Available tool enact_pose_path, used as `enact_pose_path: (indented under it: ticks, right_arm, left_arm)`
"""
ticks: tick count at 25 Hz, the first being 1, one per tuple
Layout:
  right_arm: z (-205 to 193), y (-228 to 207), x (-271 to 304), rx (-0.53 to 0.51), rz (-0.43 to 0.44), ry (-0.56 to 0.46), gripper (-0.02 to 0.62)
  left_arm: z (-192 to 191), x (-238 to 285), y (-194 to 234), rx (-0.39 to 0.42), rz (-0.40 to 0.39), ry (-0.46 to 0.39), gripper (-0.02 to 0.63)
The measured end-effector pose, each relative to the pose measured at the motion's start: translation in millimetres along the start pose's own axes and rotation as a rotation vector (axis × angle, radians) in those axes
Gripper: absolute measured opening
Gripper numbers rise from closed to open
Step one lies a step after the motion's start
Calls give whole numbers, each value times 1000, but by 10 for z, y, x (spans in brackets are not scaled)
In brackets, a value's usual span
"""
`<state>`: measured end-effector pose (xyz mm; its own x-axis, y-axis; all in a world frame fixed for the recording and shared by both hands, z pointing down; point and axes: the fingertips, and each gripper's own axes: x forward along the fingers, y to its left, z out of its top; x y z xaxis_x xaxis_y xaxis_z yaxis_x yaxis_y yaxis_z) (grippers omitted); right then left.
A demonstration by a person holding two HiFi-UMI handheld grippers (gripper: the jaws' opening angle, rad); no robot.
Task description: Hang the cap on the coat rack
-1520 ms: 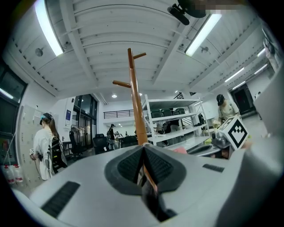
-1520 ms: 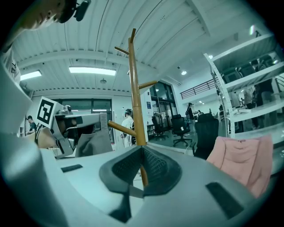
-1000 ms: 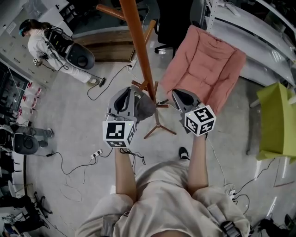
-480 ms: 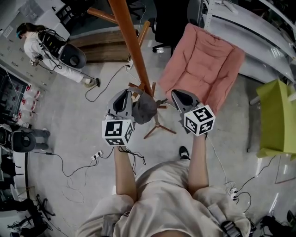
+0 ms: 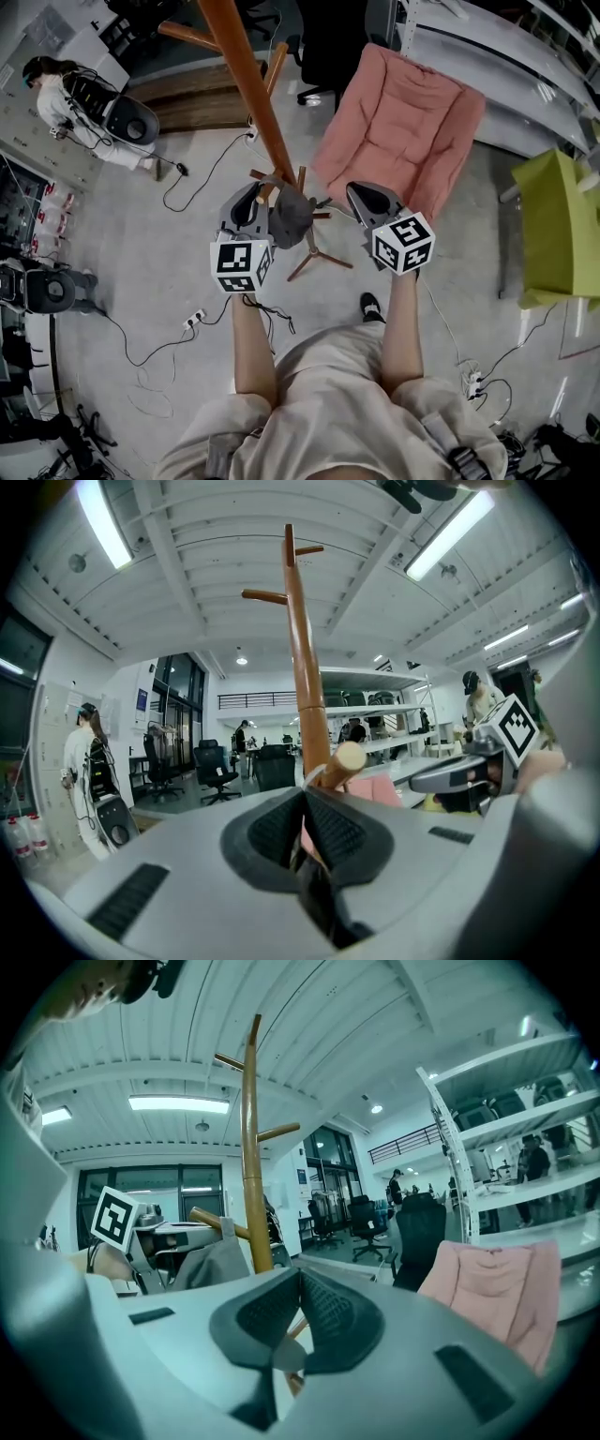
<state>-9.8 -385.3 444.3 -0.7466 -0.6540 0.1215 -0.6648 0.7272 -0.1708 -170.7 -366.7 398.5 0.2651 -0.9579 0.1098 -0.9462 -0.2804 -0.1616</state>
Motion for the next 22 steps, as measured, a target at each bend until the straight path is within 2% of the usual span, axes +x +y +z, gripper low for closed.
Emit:
enact_pose_path:
  ticks: [5, 11, 22]
  right_arm:
    - [-44, -22, -68, -6, -7, 9, 5]
    - [-98, 23, -114, -7, -12, 17, 5]
    - [-438, 448, -262, 44, 1, 56, 5]
  left_arm:
    - [-40, 24, -71, -4, -3, 0, 16]
    - [-95, -45, -62, -18, 2, 6, 79]
    - [-304, -502, -124, -55, -8, 28, 80]
